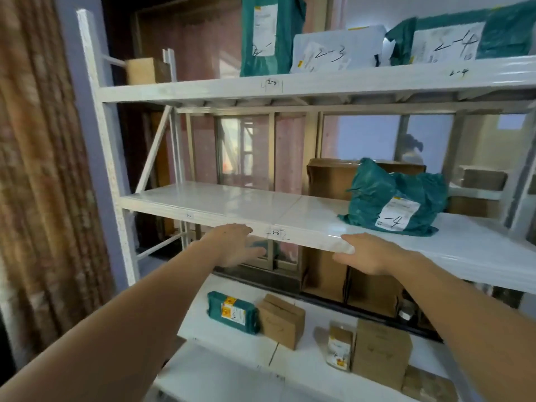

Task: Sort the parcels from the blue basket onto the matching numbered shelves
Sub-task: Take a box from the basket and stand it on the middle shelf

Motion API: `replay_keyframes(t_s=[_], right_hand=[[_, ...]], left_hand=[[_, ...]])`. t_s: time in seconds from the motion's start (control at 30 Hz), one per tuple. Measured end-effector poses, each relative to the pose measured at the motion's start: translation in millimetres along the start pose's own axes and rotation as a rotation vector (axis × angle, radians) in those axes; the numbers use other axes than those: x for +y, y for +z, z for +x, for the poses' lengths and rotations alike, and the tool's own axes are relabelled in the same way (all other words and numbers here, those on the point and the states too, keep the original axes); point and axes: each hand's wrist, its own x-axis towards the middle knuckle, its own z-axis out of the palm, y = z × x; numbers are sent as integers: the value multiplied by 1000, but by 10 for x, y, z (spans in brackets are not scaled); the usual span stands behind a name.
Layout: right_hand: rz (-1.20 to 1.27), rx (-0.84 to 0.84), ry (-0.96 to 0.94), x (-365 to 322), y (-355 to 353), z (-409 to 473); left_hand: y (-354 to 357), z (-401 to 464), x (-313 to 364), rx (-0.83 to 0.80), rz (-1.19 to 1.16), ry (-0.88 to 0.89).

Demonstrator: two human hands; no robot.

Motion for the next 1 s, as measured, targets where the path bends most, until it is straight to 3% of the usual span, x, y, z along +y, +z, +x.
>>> replay_keyframes(t_s=[0.3, 0.5, 0.73, 1.0], right_hand=[[5, -132, -448, -2413, 548, 564], [-23, -219, -612, -3866, 1084, 608], [-37, -299, -750, -5161, 1586, 672], [-52, -396, -808, -6153, 2118, 937]], left_hand=[[179, -1479, -1929, -45, 7, -468], [408, -2653, -3123, -102, 14, -720], [634, -3509, -4085, -153, -21, -853], [994, -3748, -4862, -183, -108, -964]])
